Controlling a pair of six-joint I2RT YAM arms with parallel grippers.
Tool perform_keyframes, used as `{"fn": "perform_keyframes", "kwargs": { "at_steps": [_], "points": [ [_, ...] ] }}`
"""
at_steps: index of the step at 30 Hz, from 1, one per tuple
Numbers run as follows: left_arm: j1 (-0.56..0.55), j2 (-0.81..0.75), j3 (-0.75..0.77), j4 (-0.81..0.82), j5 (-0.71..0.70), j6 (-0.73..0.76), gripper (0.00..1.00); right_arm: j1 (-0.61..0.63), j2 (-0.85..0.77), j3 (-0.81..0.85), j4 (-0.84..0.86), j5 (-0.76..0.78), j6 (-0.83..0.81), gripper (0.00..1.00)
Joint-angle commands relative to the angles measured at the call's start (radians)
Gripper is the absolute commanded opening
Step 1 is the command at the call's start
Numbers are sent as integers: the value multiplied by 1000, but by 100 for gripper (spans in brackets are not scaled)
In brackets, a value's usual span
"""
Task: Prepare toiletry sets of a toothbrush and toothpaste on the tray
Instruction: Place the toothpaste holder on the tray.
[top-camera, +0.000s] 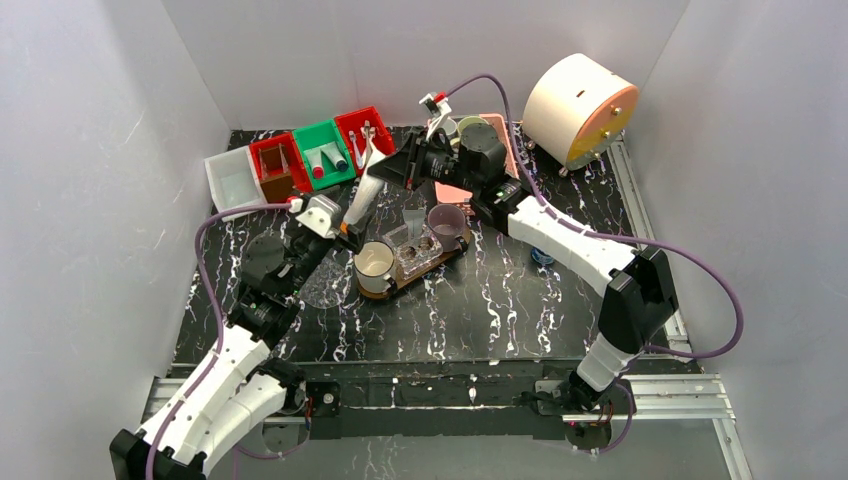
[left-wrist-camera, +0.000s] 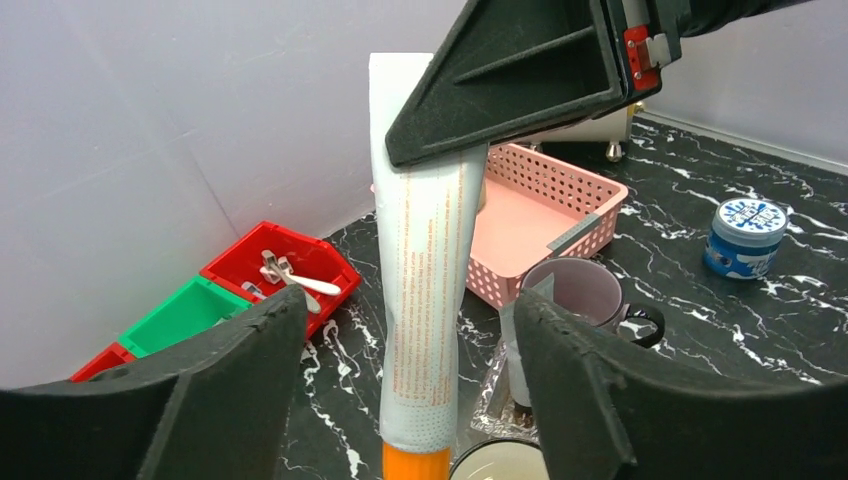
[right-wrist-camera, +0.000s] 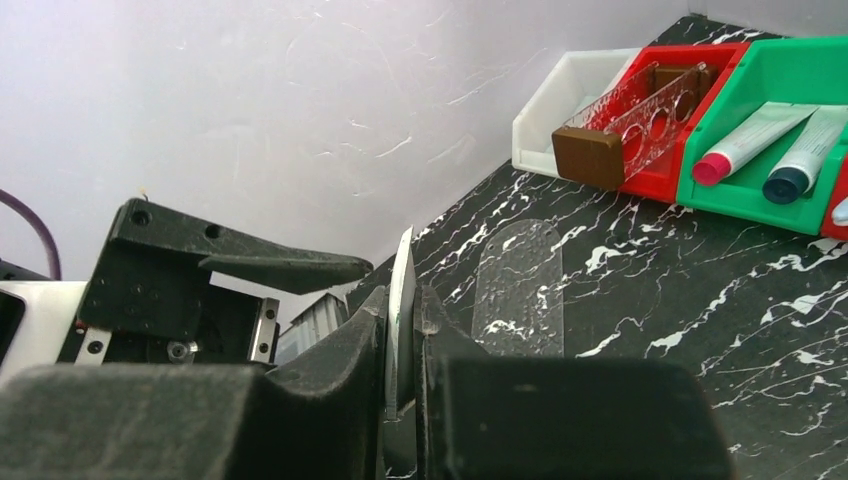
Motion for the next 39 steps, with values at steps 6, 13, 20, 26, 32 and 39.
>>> {"fn": "perform_keyframes", "kwargs": {
  "at_steps": [6,13,20,26,32,39],
  "points": [
    [-5,-47,-7,23,-55,7,89,2,-102,-21,40,-26,-181,1],
    [-5,-70,12,5,-104,-11,98,2,-159,-76,18,-43,-377,1],
    [-3,-106,17,14,-253,-45,98,2,-192,-117,-8,-93,-528,1],
    [4,-130,11,33,-381,-72,98,3,-190,-139,-37,-125,-614,1],
    [8,-129,1,46,-422,-75,98,3,-184,-148,-90,-115,-698,1],
    [8,-118,1,40,-447,-63,98,15,-156,-132,-178,-64,-785,1]
  ]
}}
